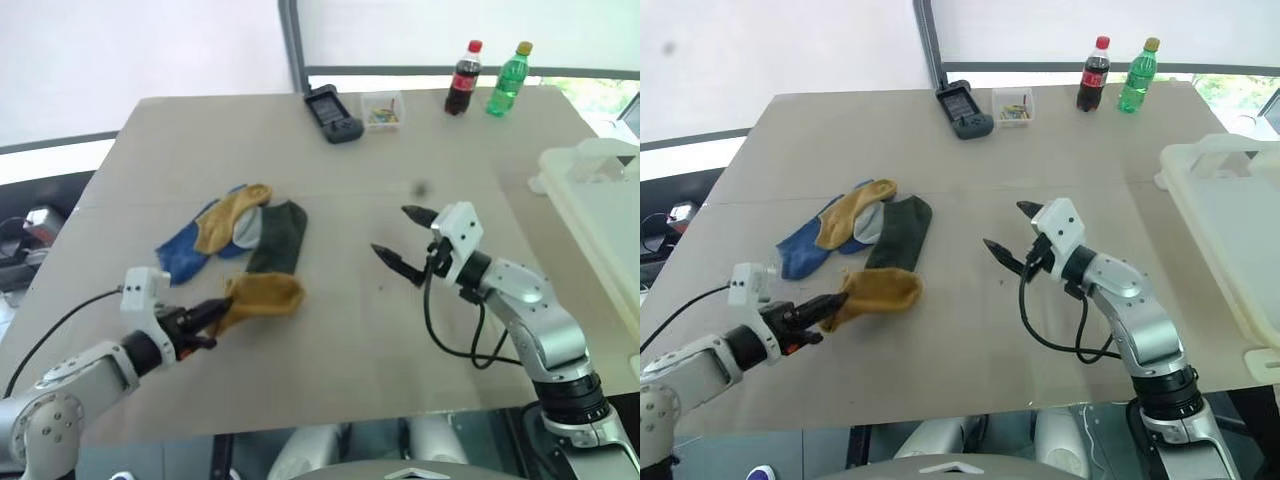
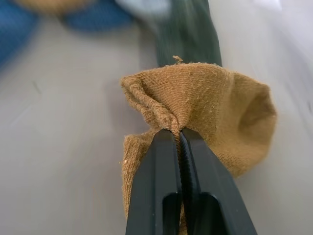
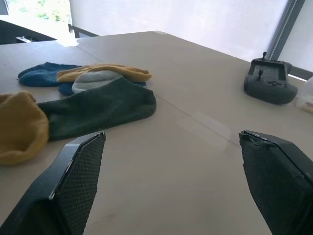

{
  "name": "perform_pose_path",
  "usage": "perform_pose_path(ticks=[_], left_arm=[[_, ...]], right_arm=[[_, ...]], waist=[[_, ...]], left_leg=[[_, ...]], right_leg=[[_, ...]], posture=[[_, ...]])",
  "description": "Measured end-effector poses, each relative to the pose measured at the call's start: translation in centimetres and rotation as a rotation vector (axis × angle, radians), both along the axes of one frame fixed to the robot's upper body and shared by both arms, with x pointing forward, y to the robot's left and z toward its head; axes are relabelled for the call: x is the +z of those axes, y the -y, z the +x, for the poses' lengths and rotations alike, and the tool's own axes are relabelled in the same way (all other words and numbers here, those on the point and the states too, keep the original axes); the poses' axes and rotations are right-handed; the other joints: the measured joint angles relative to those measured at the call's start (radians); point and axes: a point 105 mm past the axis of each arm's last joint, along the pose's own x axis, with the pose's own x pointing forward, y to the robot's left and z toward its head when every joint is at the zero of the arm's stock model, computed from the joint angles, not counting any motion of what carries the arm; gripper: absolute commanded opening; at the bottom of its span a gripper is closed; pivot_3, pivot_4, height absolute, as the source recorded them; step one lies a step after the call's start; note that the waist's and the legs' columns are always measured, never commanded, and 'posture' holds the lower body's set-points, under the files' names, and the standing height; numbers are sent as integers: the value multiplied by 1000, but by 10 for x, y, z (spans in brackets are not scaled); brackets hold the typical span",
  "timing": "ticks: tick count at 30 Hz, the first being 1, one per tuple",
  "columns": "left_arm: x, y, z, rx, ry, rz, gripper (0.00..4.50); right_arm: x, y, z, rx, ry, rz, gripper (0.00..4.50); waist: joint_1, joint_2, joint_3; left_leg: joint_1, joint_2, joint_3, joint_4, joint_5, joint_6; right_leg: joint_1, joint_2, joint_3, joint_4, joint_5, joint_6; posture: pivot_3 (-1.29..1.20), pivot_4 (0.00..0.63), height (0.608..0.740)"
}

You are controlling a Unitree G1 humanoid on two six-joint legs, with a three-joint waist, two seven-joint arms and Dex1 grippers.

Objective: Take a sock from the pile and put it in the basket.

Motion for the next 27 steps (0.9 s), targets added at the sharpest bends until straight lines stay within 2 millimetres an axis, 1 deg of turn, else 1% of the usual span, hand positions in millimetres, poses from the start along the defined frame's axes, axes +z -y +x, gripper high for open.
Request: perform_pose_path(ticks=[1, 3, 5, 7, 9, 10, 11, 14, 15, 17, 20, 22, 24, 25, 27], left_arm=[[-4, 7, -8, -61, -30, -4, 45], [-8, 16, -14, -136, -54, -7, 45], [-11, 25, -16, -214, -70, 2, 45], [-12, 36, -15, -273, -63, 2, 45], [-11, 51, -5, -321, -34, 2, 45], [-9, 61, 2, -340, -8, -6, 45], [-9, 75, 10, -361, 13, -15, 45], [-10, 106, 20, -416, 39, -53, 45], [-9, 122, 25, -440, 52, -69, 45], [-10, 133, 29, -453, 61, -72, 45], [-9, 160, 43, -455, 85, -98, 45], [-8, 166, 47, -447, 92, -102, 45], [-8, 169, 51, -428, 95, -106, 681], [-8, 170, 52, -426, 94, -102, 872], [-10, 167, 52, -416, 90, -94, 1832]], right_arm=[[0, 0, 0, 0, 0, -1, 4500], [-1, 1, 0, -3, -3, -1, 4500], [-4, 2, -1, -9, -10, -4, 4500], [-6, 5, -1, -19, -19, -9, 4500], [-7, 8, -2, -32, -20, -14, 4500], [-7, 10, -3, -41, -19, -15, 4500], [-6, 13, -4, -50, -13, -15, 4500], [-5, 21, -6, -75, -4, -27, 4500], [-5, 25, -5, -95, -6, -31, 4500], [-5, 29, -6, -113, -8, -35, 4500], [-6, 35, -7, -137, -12, -45, 4500], [-5, 36, -9, -140, -12, -52, 4500], [-5, 38, -13, -140, -19, -59, 4500], [-5, 40, -15, -141, -26, -58, 4500], [-7, 44, -20, -134, -50, -62, 4500]], waist=[[1, 0, 0], [4, 1, 0], [7, 1, 1], [10, 1, 1], [18, 1, 1], [23, 1, 1], [25, 1, 1], [25, 0, 0], [23, 0, 0], [19, 0, 0], [22, 0, 0], [21, 0, 0], [22, -1, -1], [22, -1, -1], [23, -1, -1]], left_leg=[[0, 0, 0, 0, 0, 0], [0, 0, 0, -1, 0, 0], [0, 0, 0, -1, 0, 0], [0, 0, 1, -1, 0, 0], [0, 0, 1, -1, 0, 0], [0, 1, 1, -1, 0, 0], [0, 0, 1, -1, 0, 0], [0, 0, 1, -1, 0, 0], [0, 0, 2, -1, 0, 0], [0, 1, 3, -1, 0, 0], [0, 2, 3, 0, 0, 0], [-1, 2, 3, 0, 0, 0], [-1, 2, 3, 0, 0, 0], [-1, 2, 3, 0, 0, 0], [-1, 2, 3, 0, 0, 0]], right_leg=[[0, 0, 0, 0, 0, 0], [0, 0, 0, 0, 0, 0], [0, 0, 0, 0, 0, 0], [0, 0, 1, 0, 0, 0], [0, 0, 1, 0, 0, 0], [0, 0, 1, -1, 0, 0], [0, 0, 1, -1, 0, 0], [0, 0, 1, -1, 0, 0], [0, 0, 1, -1, 0, 0], [-1, 0, 2, 0, 0, 0], [-1, 1, 2, 0, 0, 0], [-1, 1, 2, 0, 0, 0], [-1, 1, 2, 0, 0, 0], [-1, 1, 2, 0, 0, 0], [-1, 1, 2, 0, 0, 0]], posture=[[0, 150, 740], [0, 150, 740], [0, 150, 740], [0, 150, 740], [0, 150, 740], [0, 150, 740], [0, 150, 740], [0, 150, 740], [0, 150, 740], [0, 150, 740], [0, 150, 740], [0, 150, 740], [0, 150, 740], [0, 150, 740], [0, 150, 740]])
